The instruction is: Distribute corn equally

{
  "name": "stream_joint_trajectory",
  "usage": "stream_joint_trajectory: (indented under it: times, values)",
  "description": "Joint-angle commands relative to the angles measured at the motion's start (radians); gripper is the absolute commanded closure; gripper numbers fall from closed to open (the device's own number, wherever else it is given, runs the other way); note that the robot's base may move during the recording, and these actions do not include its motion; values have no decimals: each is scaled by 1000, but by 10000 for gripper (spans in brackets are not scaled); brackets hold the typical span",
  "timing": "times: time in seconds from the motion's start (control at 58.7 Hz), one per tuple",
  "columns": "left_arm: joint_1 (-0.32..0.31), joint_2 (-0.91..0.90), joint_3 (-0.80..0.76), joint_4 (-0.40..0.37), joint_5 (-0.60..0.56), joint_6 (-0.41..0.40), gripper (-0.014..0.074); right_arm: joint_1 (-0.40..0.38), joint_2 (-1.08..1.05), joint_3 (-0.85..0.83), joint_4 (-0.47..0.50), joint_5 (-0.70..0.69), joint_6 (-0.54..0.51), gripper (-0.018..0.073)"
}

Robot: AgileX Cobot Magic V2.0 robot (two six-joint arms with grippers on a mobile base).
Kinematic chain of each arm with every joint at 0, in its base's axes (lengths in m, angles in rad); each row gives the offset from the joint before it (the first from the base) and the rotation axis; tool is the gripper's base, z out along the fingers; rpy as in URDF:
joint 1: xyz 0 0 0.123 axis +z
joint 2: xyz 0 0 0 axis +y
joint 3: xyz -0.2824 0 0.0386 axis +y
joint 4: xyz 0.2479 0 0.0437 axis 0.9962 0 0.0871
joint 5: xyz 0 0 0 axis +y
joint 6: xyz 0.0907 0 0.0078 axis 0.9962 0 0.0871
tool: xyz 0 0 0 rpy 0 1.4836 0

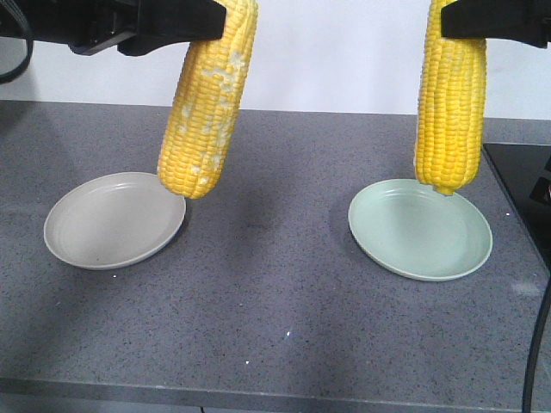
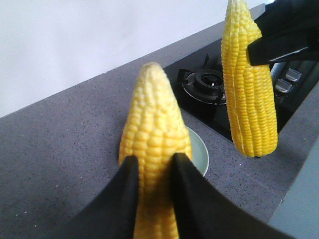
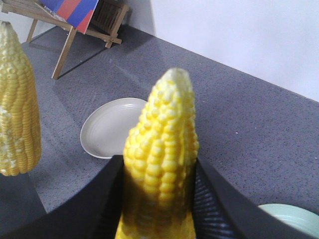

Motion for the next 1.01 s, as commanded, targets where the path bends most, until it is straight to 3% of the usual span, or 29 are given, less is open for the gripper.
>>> stream_joint_trajectory:
  times: [0.0, 0.988]
  values:
    - [-1, -33, -33, -41, -57, -9, 603, -5, -32, -33, 62, -34, -6, 564]
    - [-1, -33, -33, -41, -57, -9, 603, -5, -32, -33, 62, -34, -6, 564]
